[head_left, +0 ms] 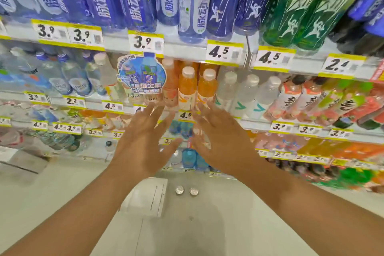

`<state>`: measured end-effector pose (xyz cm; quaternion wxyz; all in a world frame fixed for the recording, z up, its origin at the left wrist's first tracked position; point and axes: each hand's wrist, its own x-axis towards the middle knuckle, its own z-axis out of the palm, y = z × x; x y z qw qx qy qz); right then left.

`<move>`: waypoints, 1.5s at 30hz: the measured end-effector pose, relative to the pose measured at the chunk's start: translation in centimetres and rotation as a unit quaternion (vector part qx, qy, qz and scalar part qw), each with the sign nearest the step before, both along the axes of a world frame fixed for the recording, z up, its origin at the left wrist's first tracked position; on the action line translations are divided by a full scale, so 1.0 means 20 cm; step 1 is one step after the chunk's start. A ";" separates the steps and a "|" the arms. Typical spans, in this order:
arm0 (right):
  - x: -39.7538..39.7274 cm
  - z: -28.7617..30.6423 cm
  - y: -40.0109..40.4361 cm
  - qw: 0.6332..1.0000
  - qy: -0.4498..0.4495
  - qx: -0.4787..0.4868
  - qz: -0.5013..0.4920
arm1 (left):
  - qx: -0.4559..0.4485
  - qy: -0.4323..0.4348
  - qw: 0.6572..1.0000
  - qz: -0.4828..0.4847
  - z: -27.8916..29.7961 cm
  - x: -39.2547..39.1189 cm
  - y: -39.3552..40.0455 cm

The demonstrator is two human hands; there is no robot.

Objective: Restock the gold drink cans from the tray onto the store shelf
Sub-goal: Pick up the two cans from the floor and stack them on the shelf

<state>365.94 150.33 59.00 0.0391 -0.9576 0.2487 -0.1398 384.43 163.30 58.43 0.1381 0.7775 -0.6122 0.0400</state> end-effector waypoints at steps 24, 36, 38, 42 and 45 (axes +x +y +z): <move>-0.08 -2.81 0.03 0.997 0.052 0.054 -0.037 | 0.102 0.024 0.994 0.000 -2.85 -0.16 -0.03; -0.08 -3.56 -0.07 0.995 0.070 0.048 -0.056 | 0.072 0.054 0.996 -0.019 -3.65 -0.14 -0.12; -0.08 -3.62 -0.06 0.992 0.080 0.071 -0.062 | 0.085 0.080 0.993 -0.002 -3.71 -0.14 -0.12; -0.05 -3.71 -0.05 0.986 0.098 0.115 -0.065 | 0.091 0.077 0.993 0.005 -3.81 -0.16 -0.13; -0.04 -3.78 -0.03 0.983 0.104 0.135 -0.068 | 0.126 0.100 0.987 0.013 -3.89 -0.16 -0.12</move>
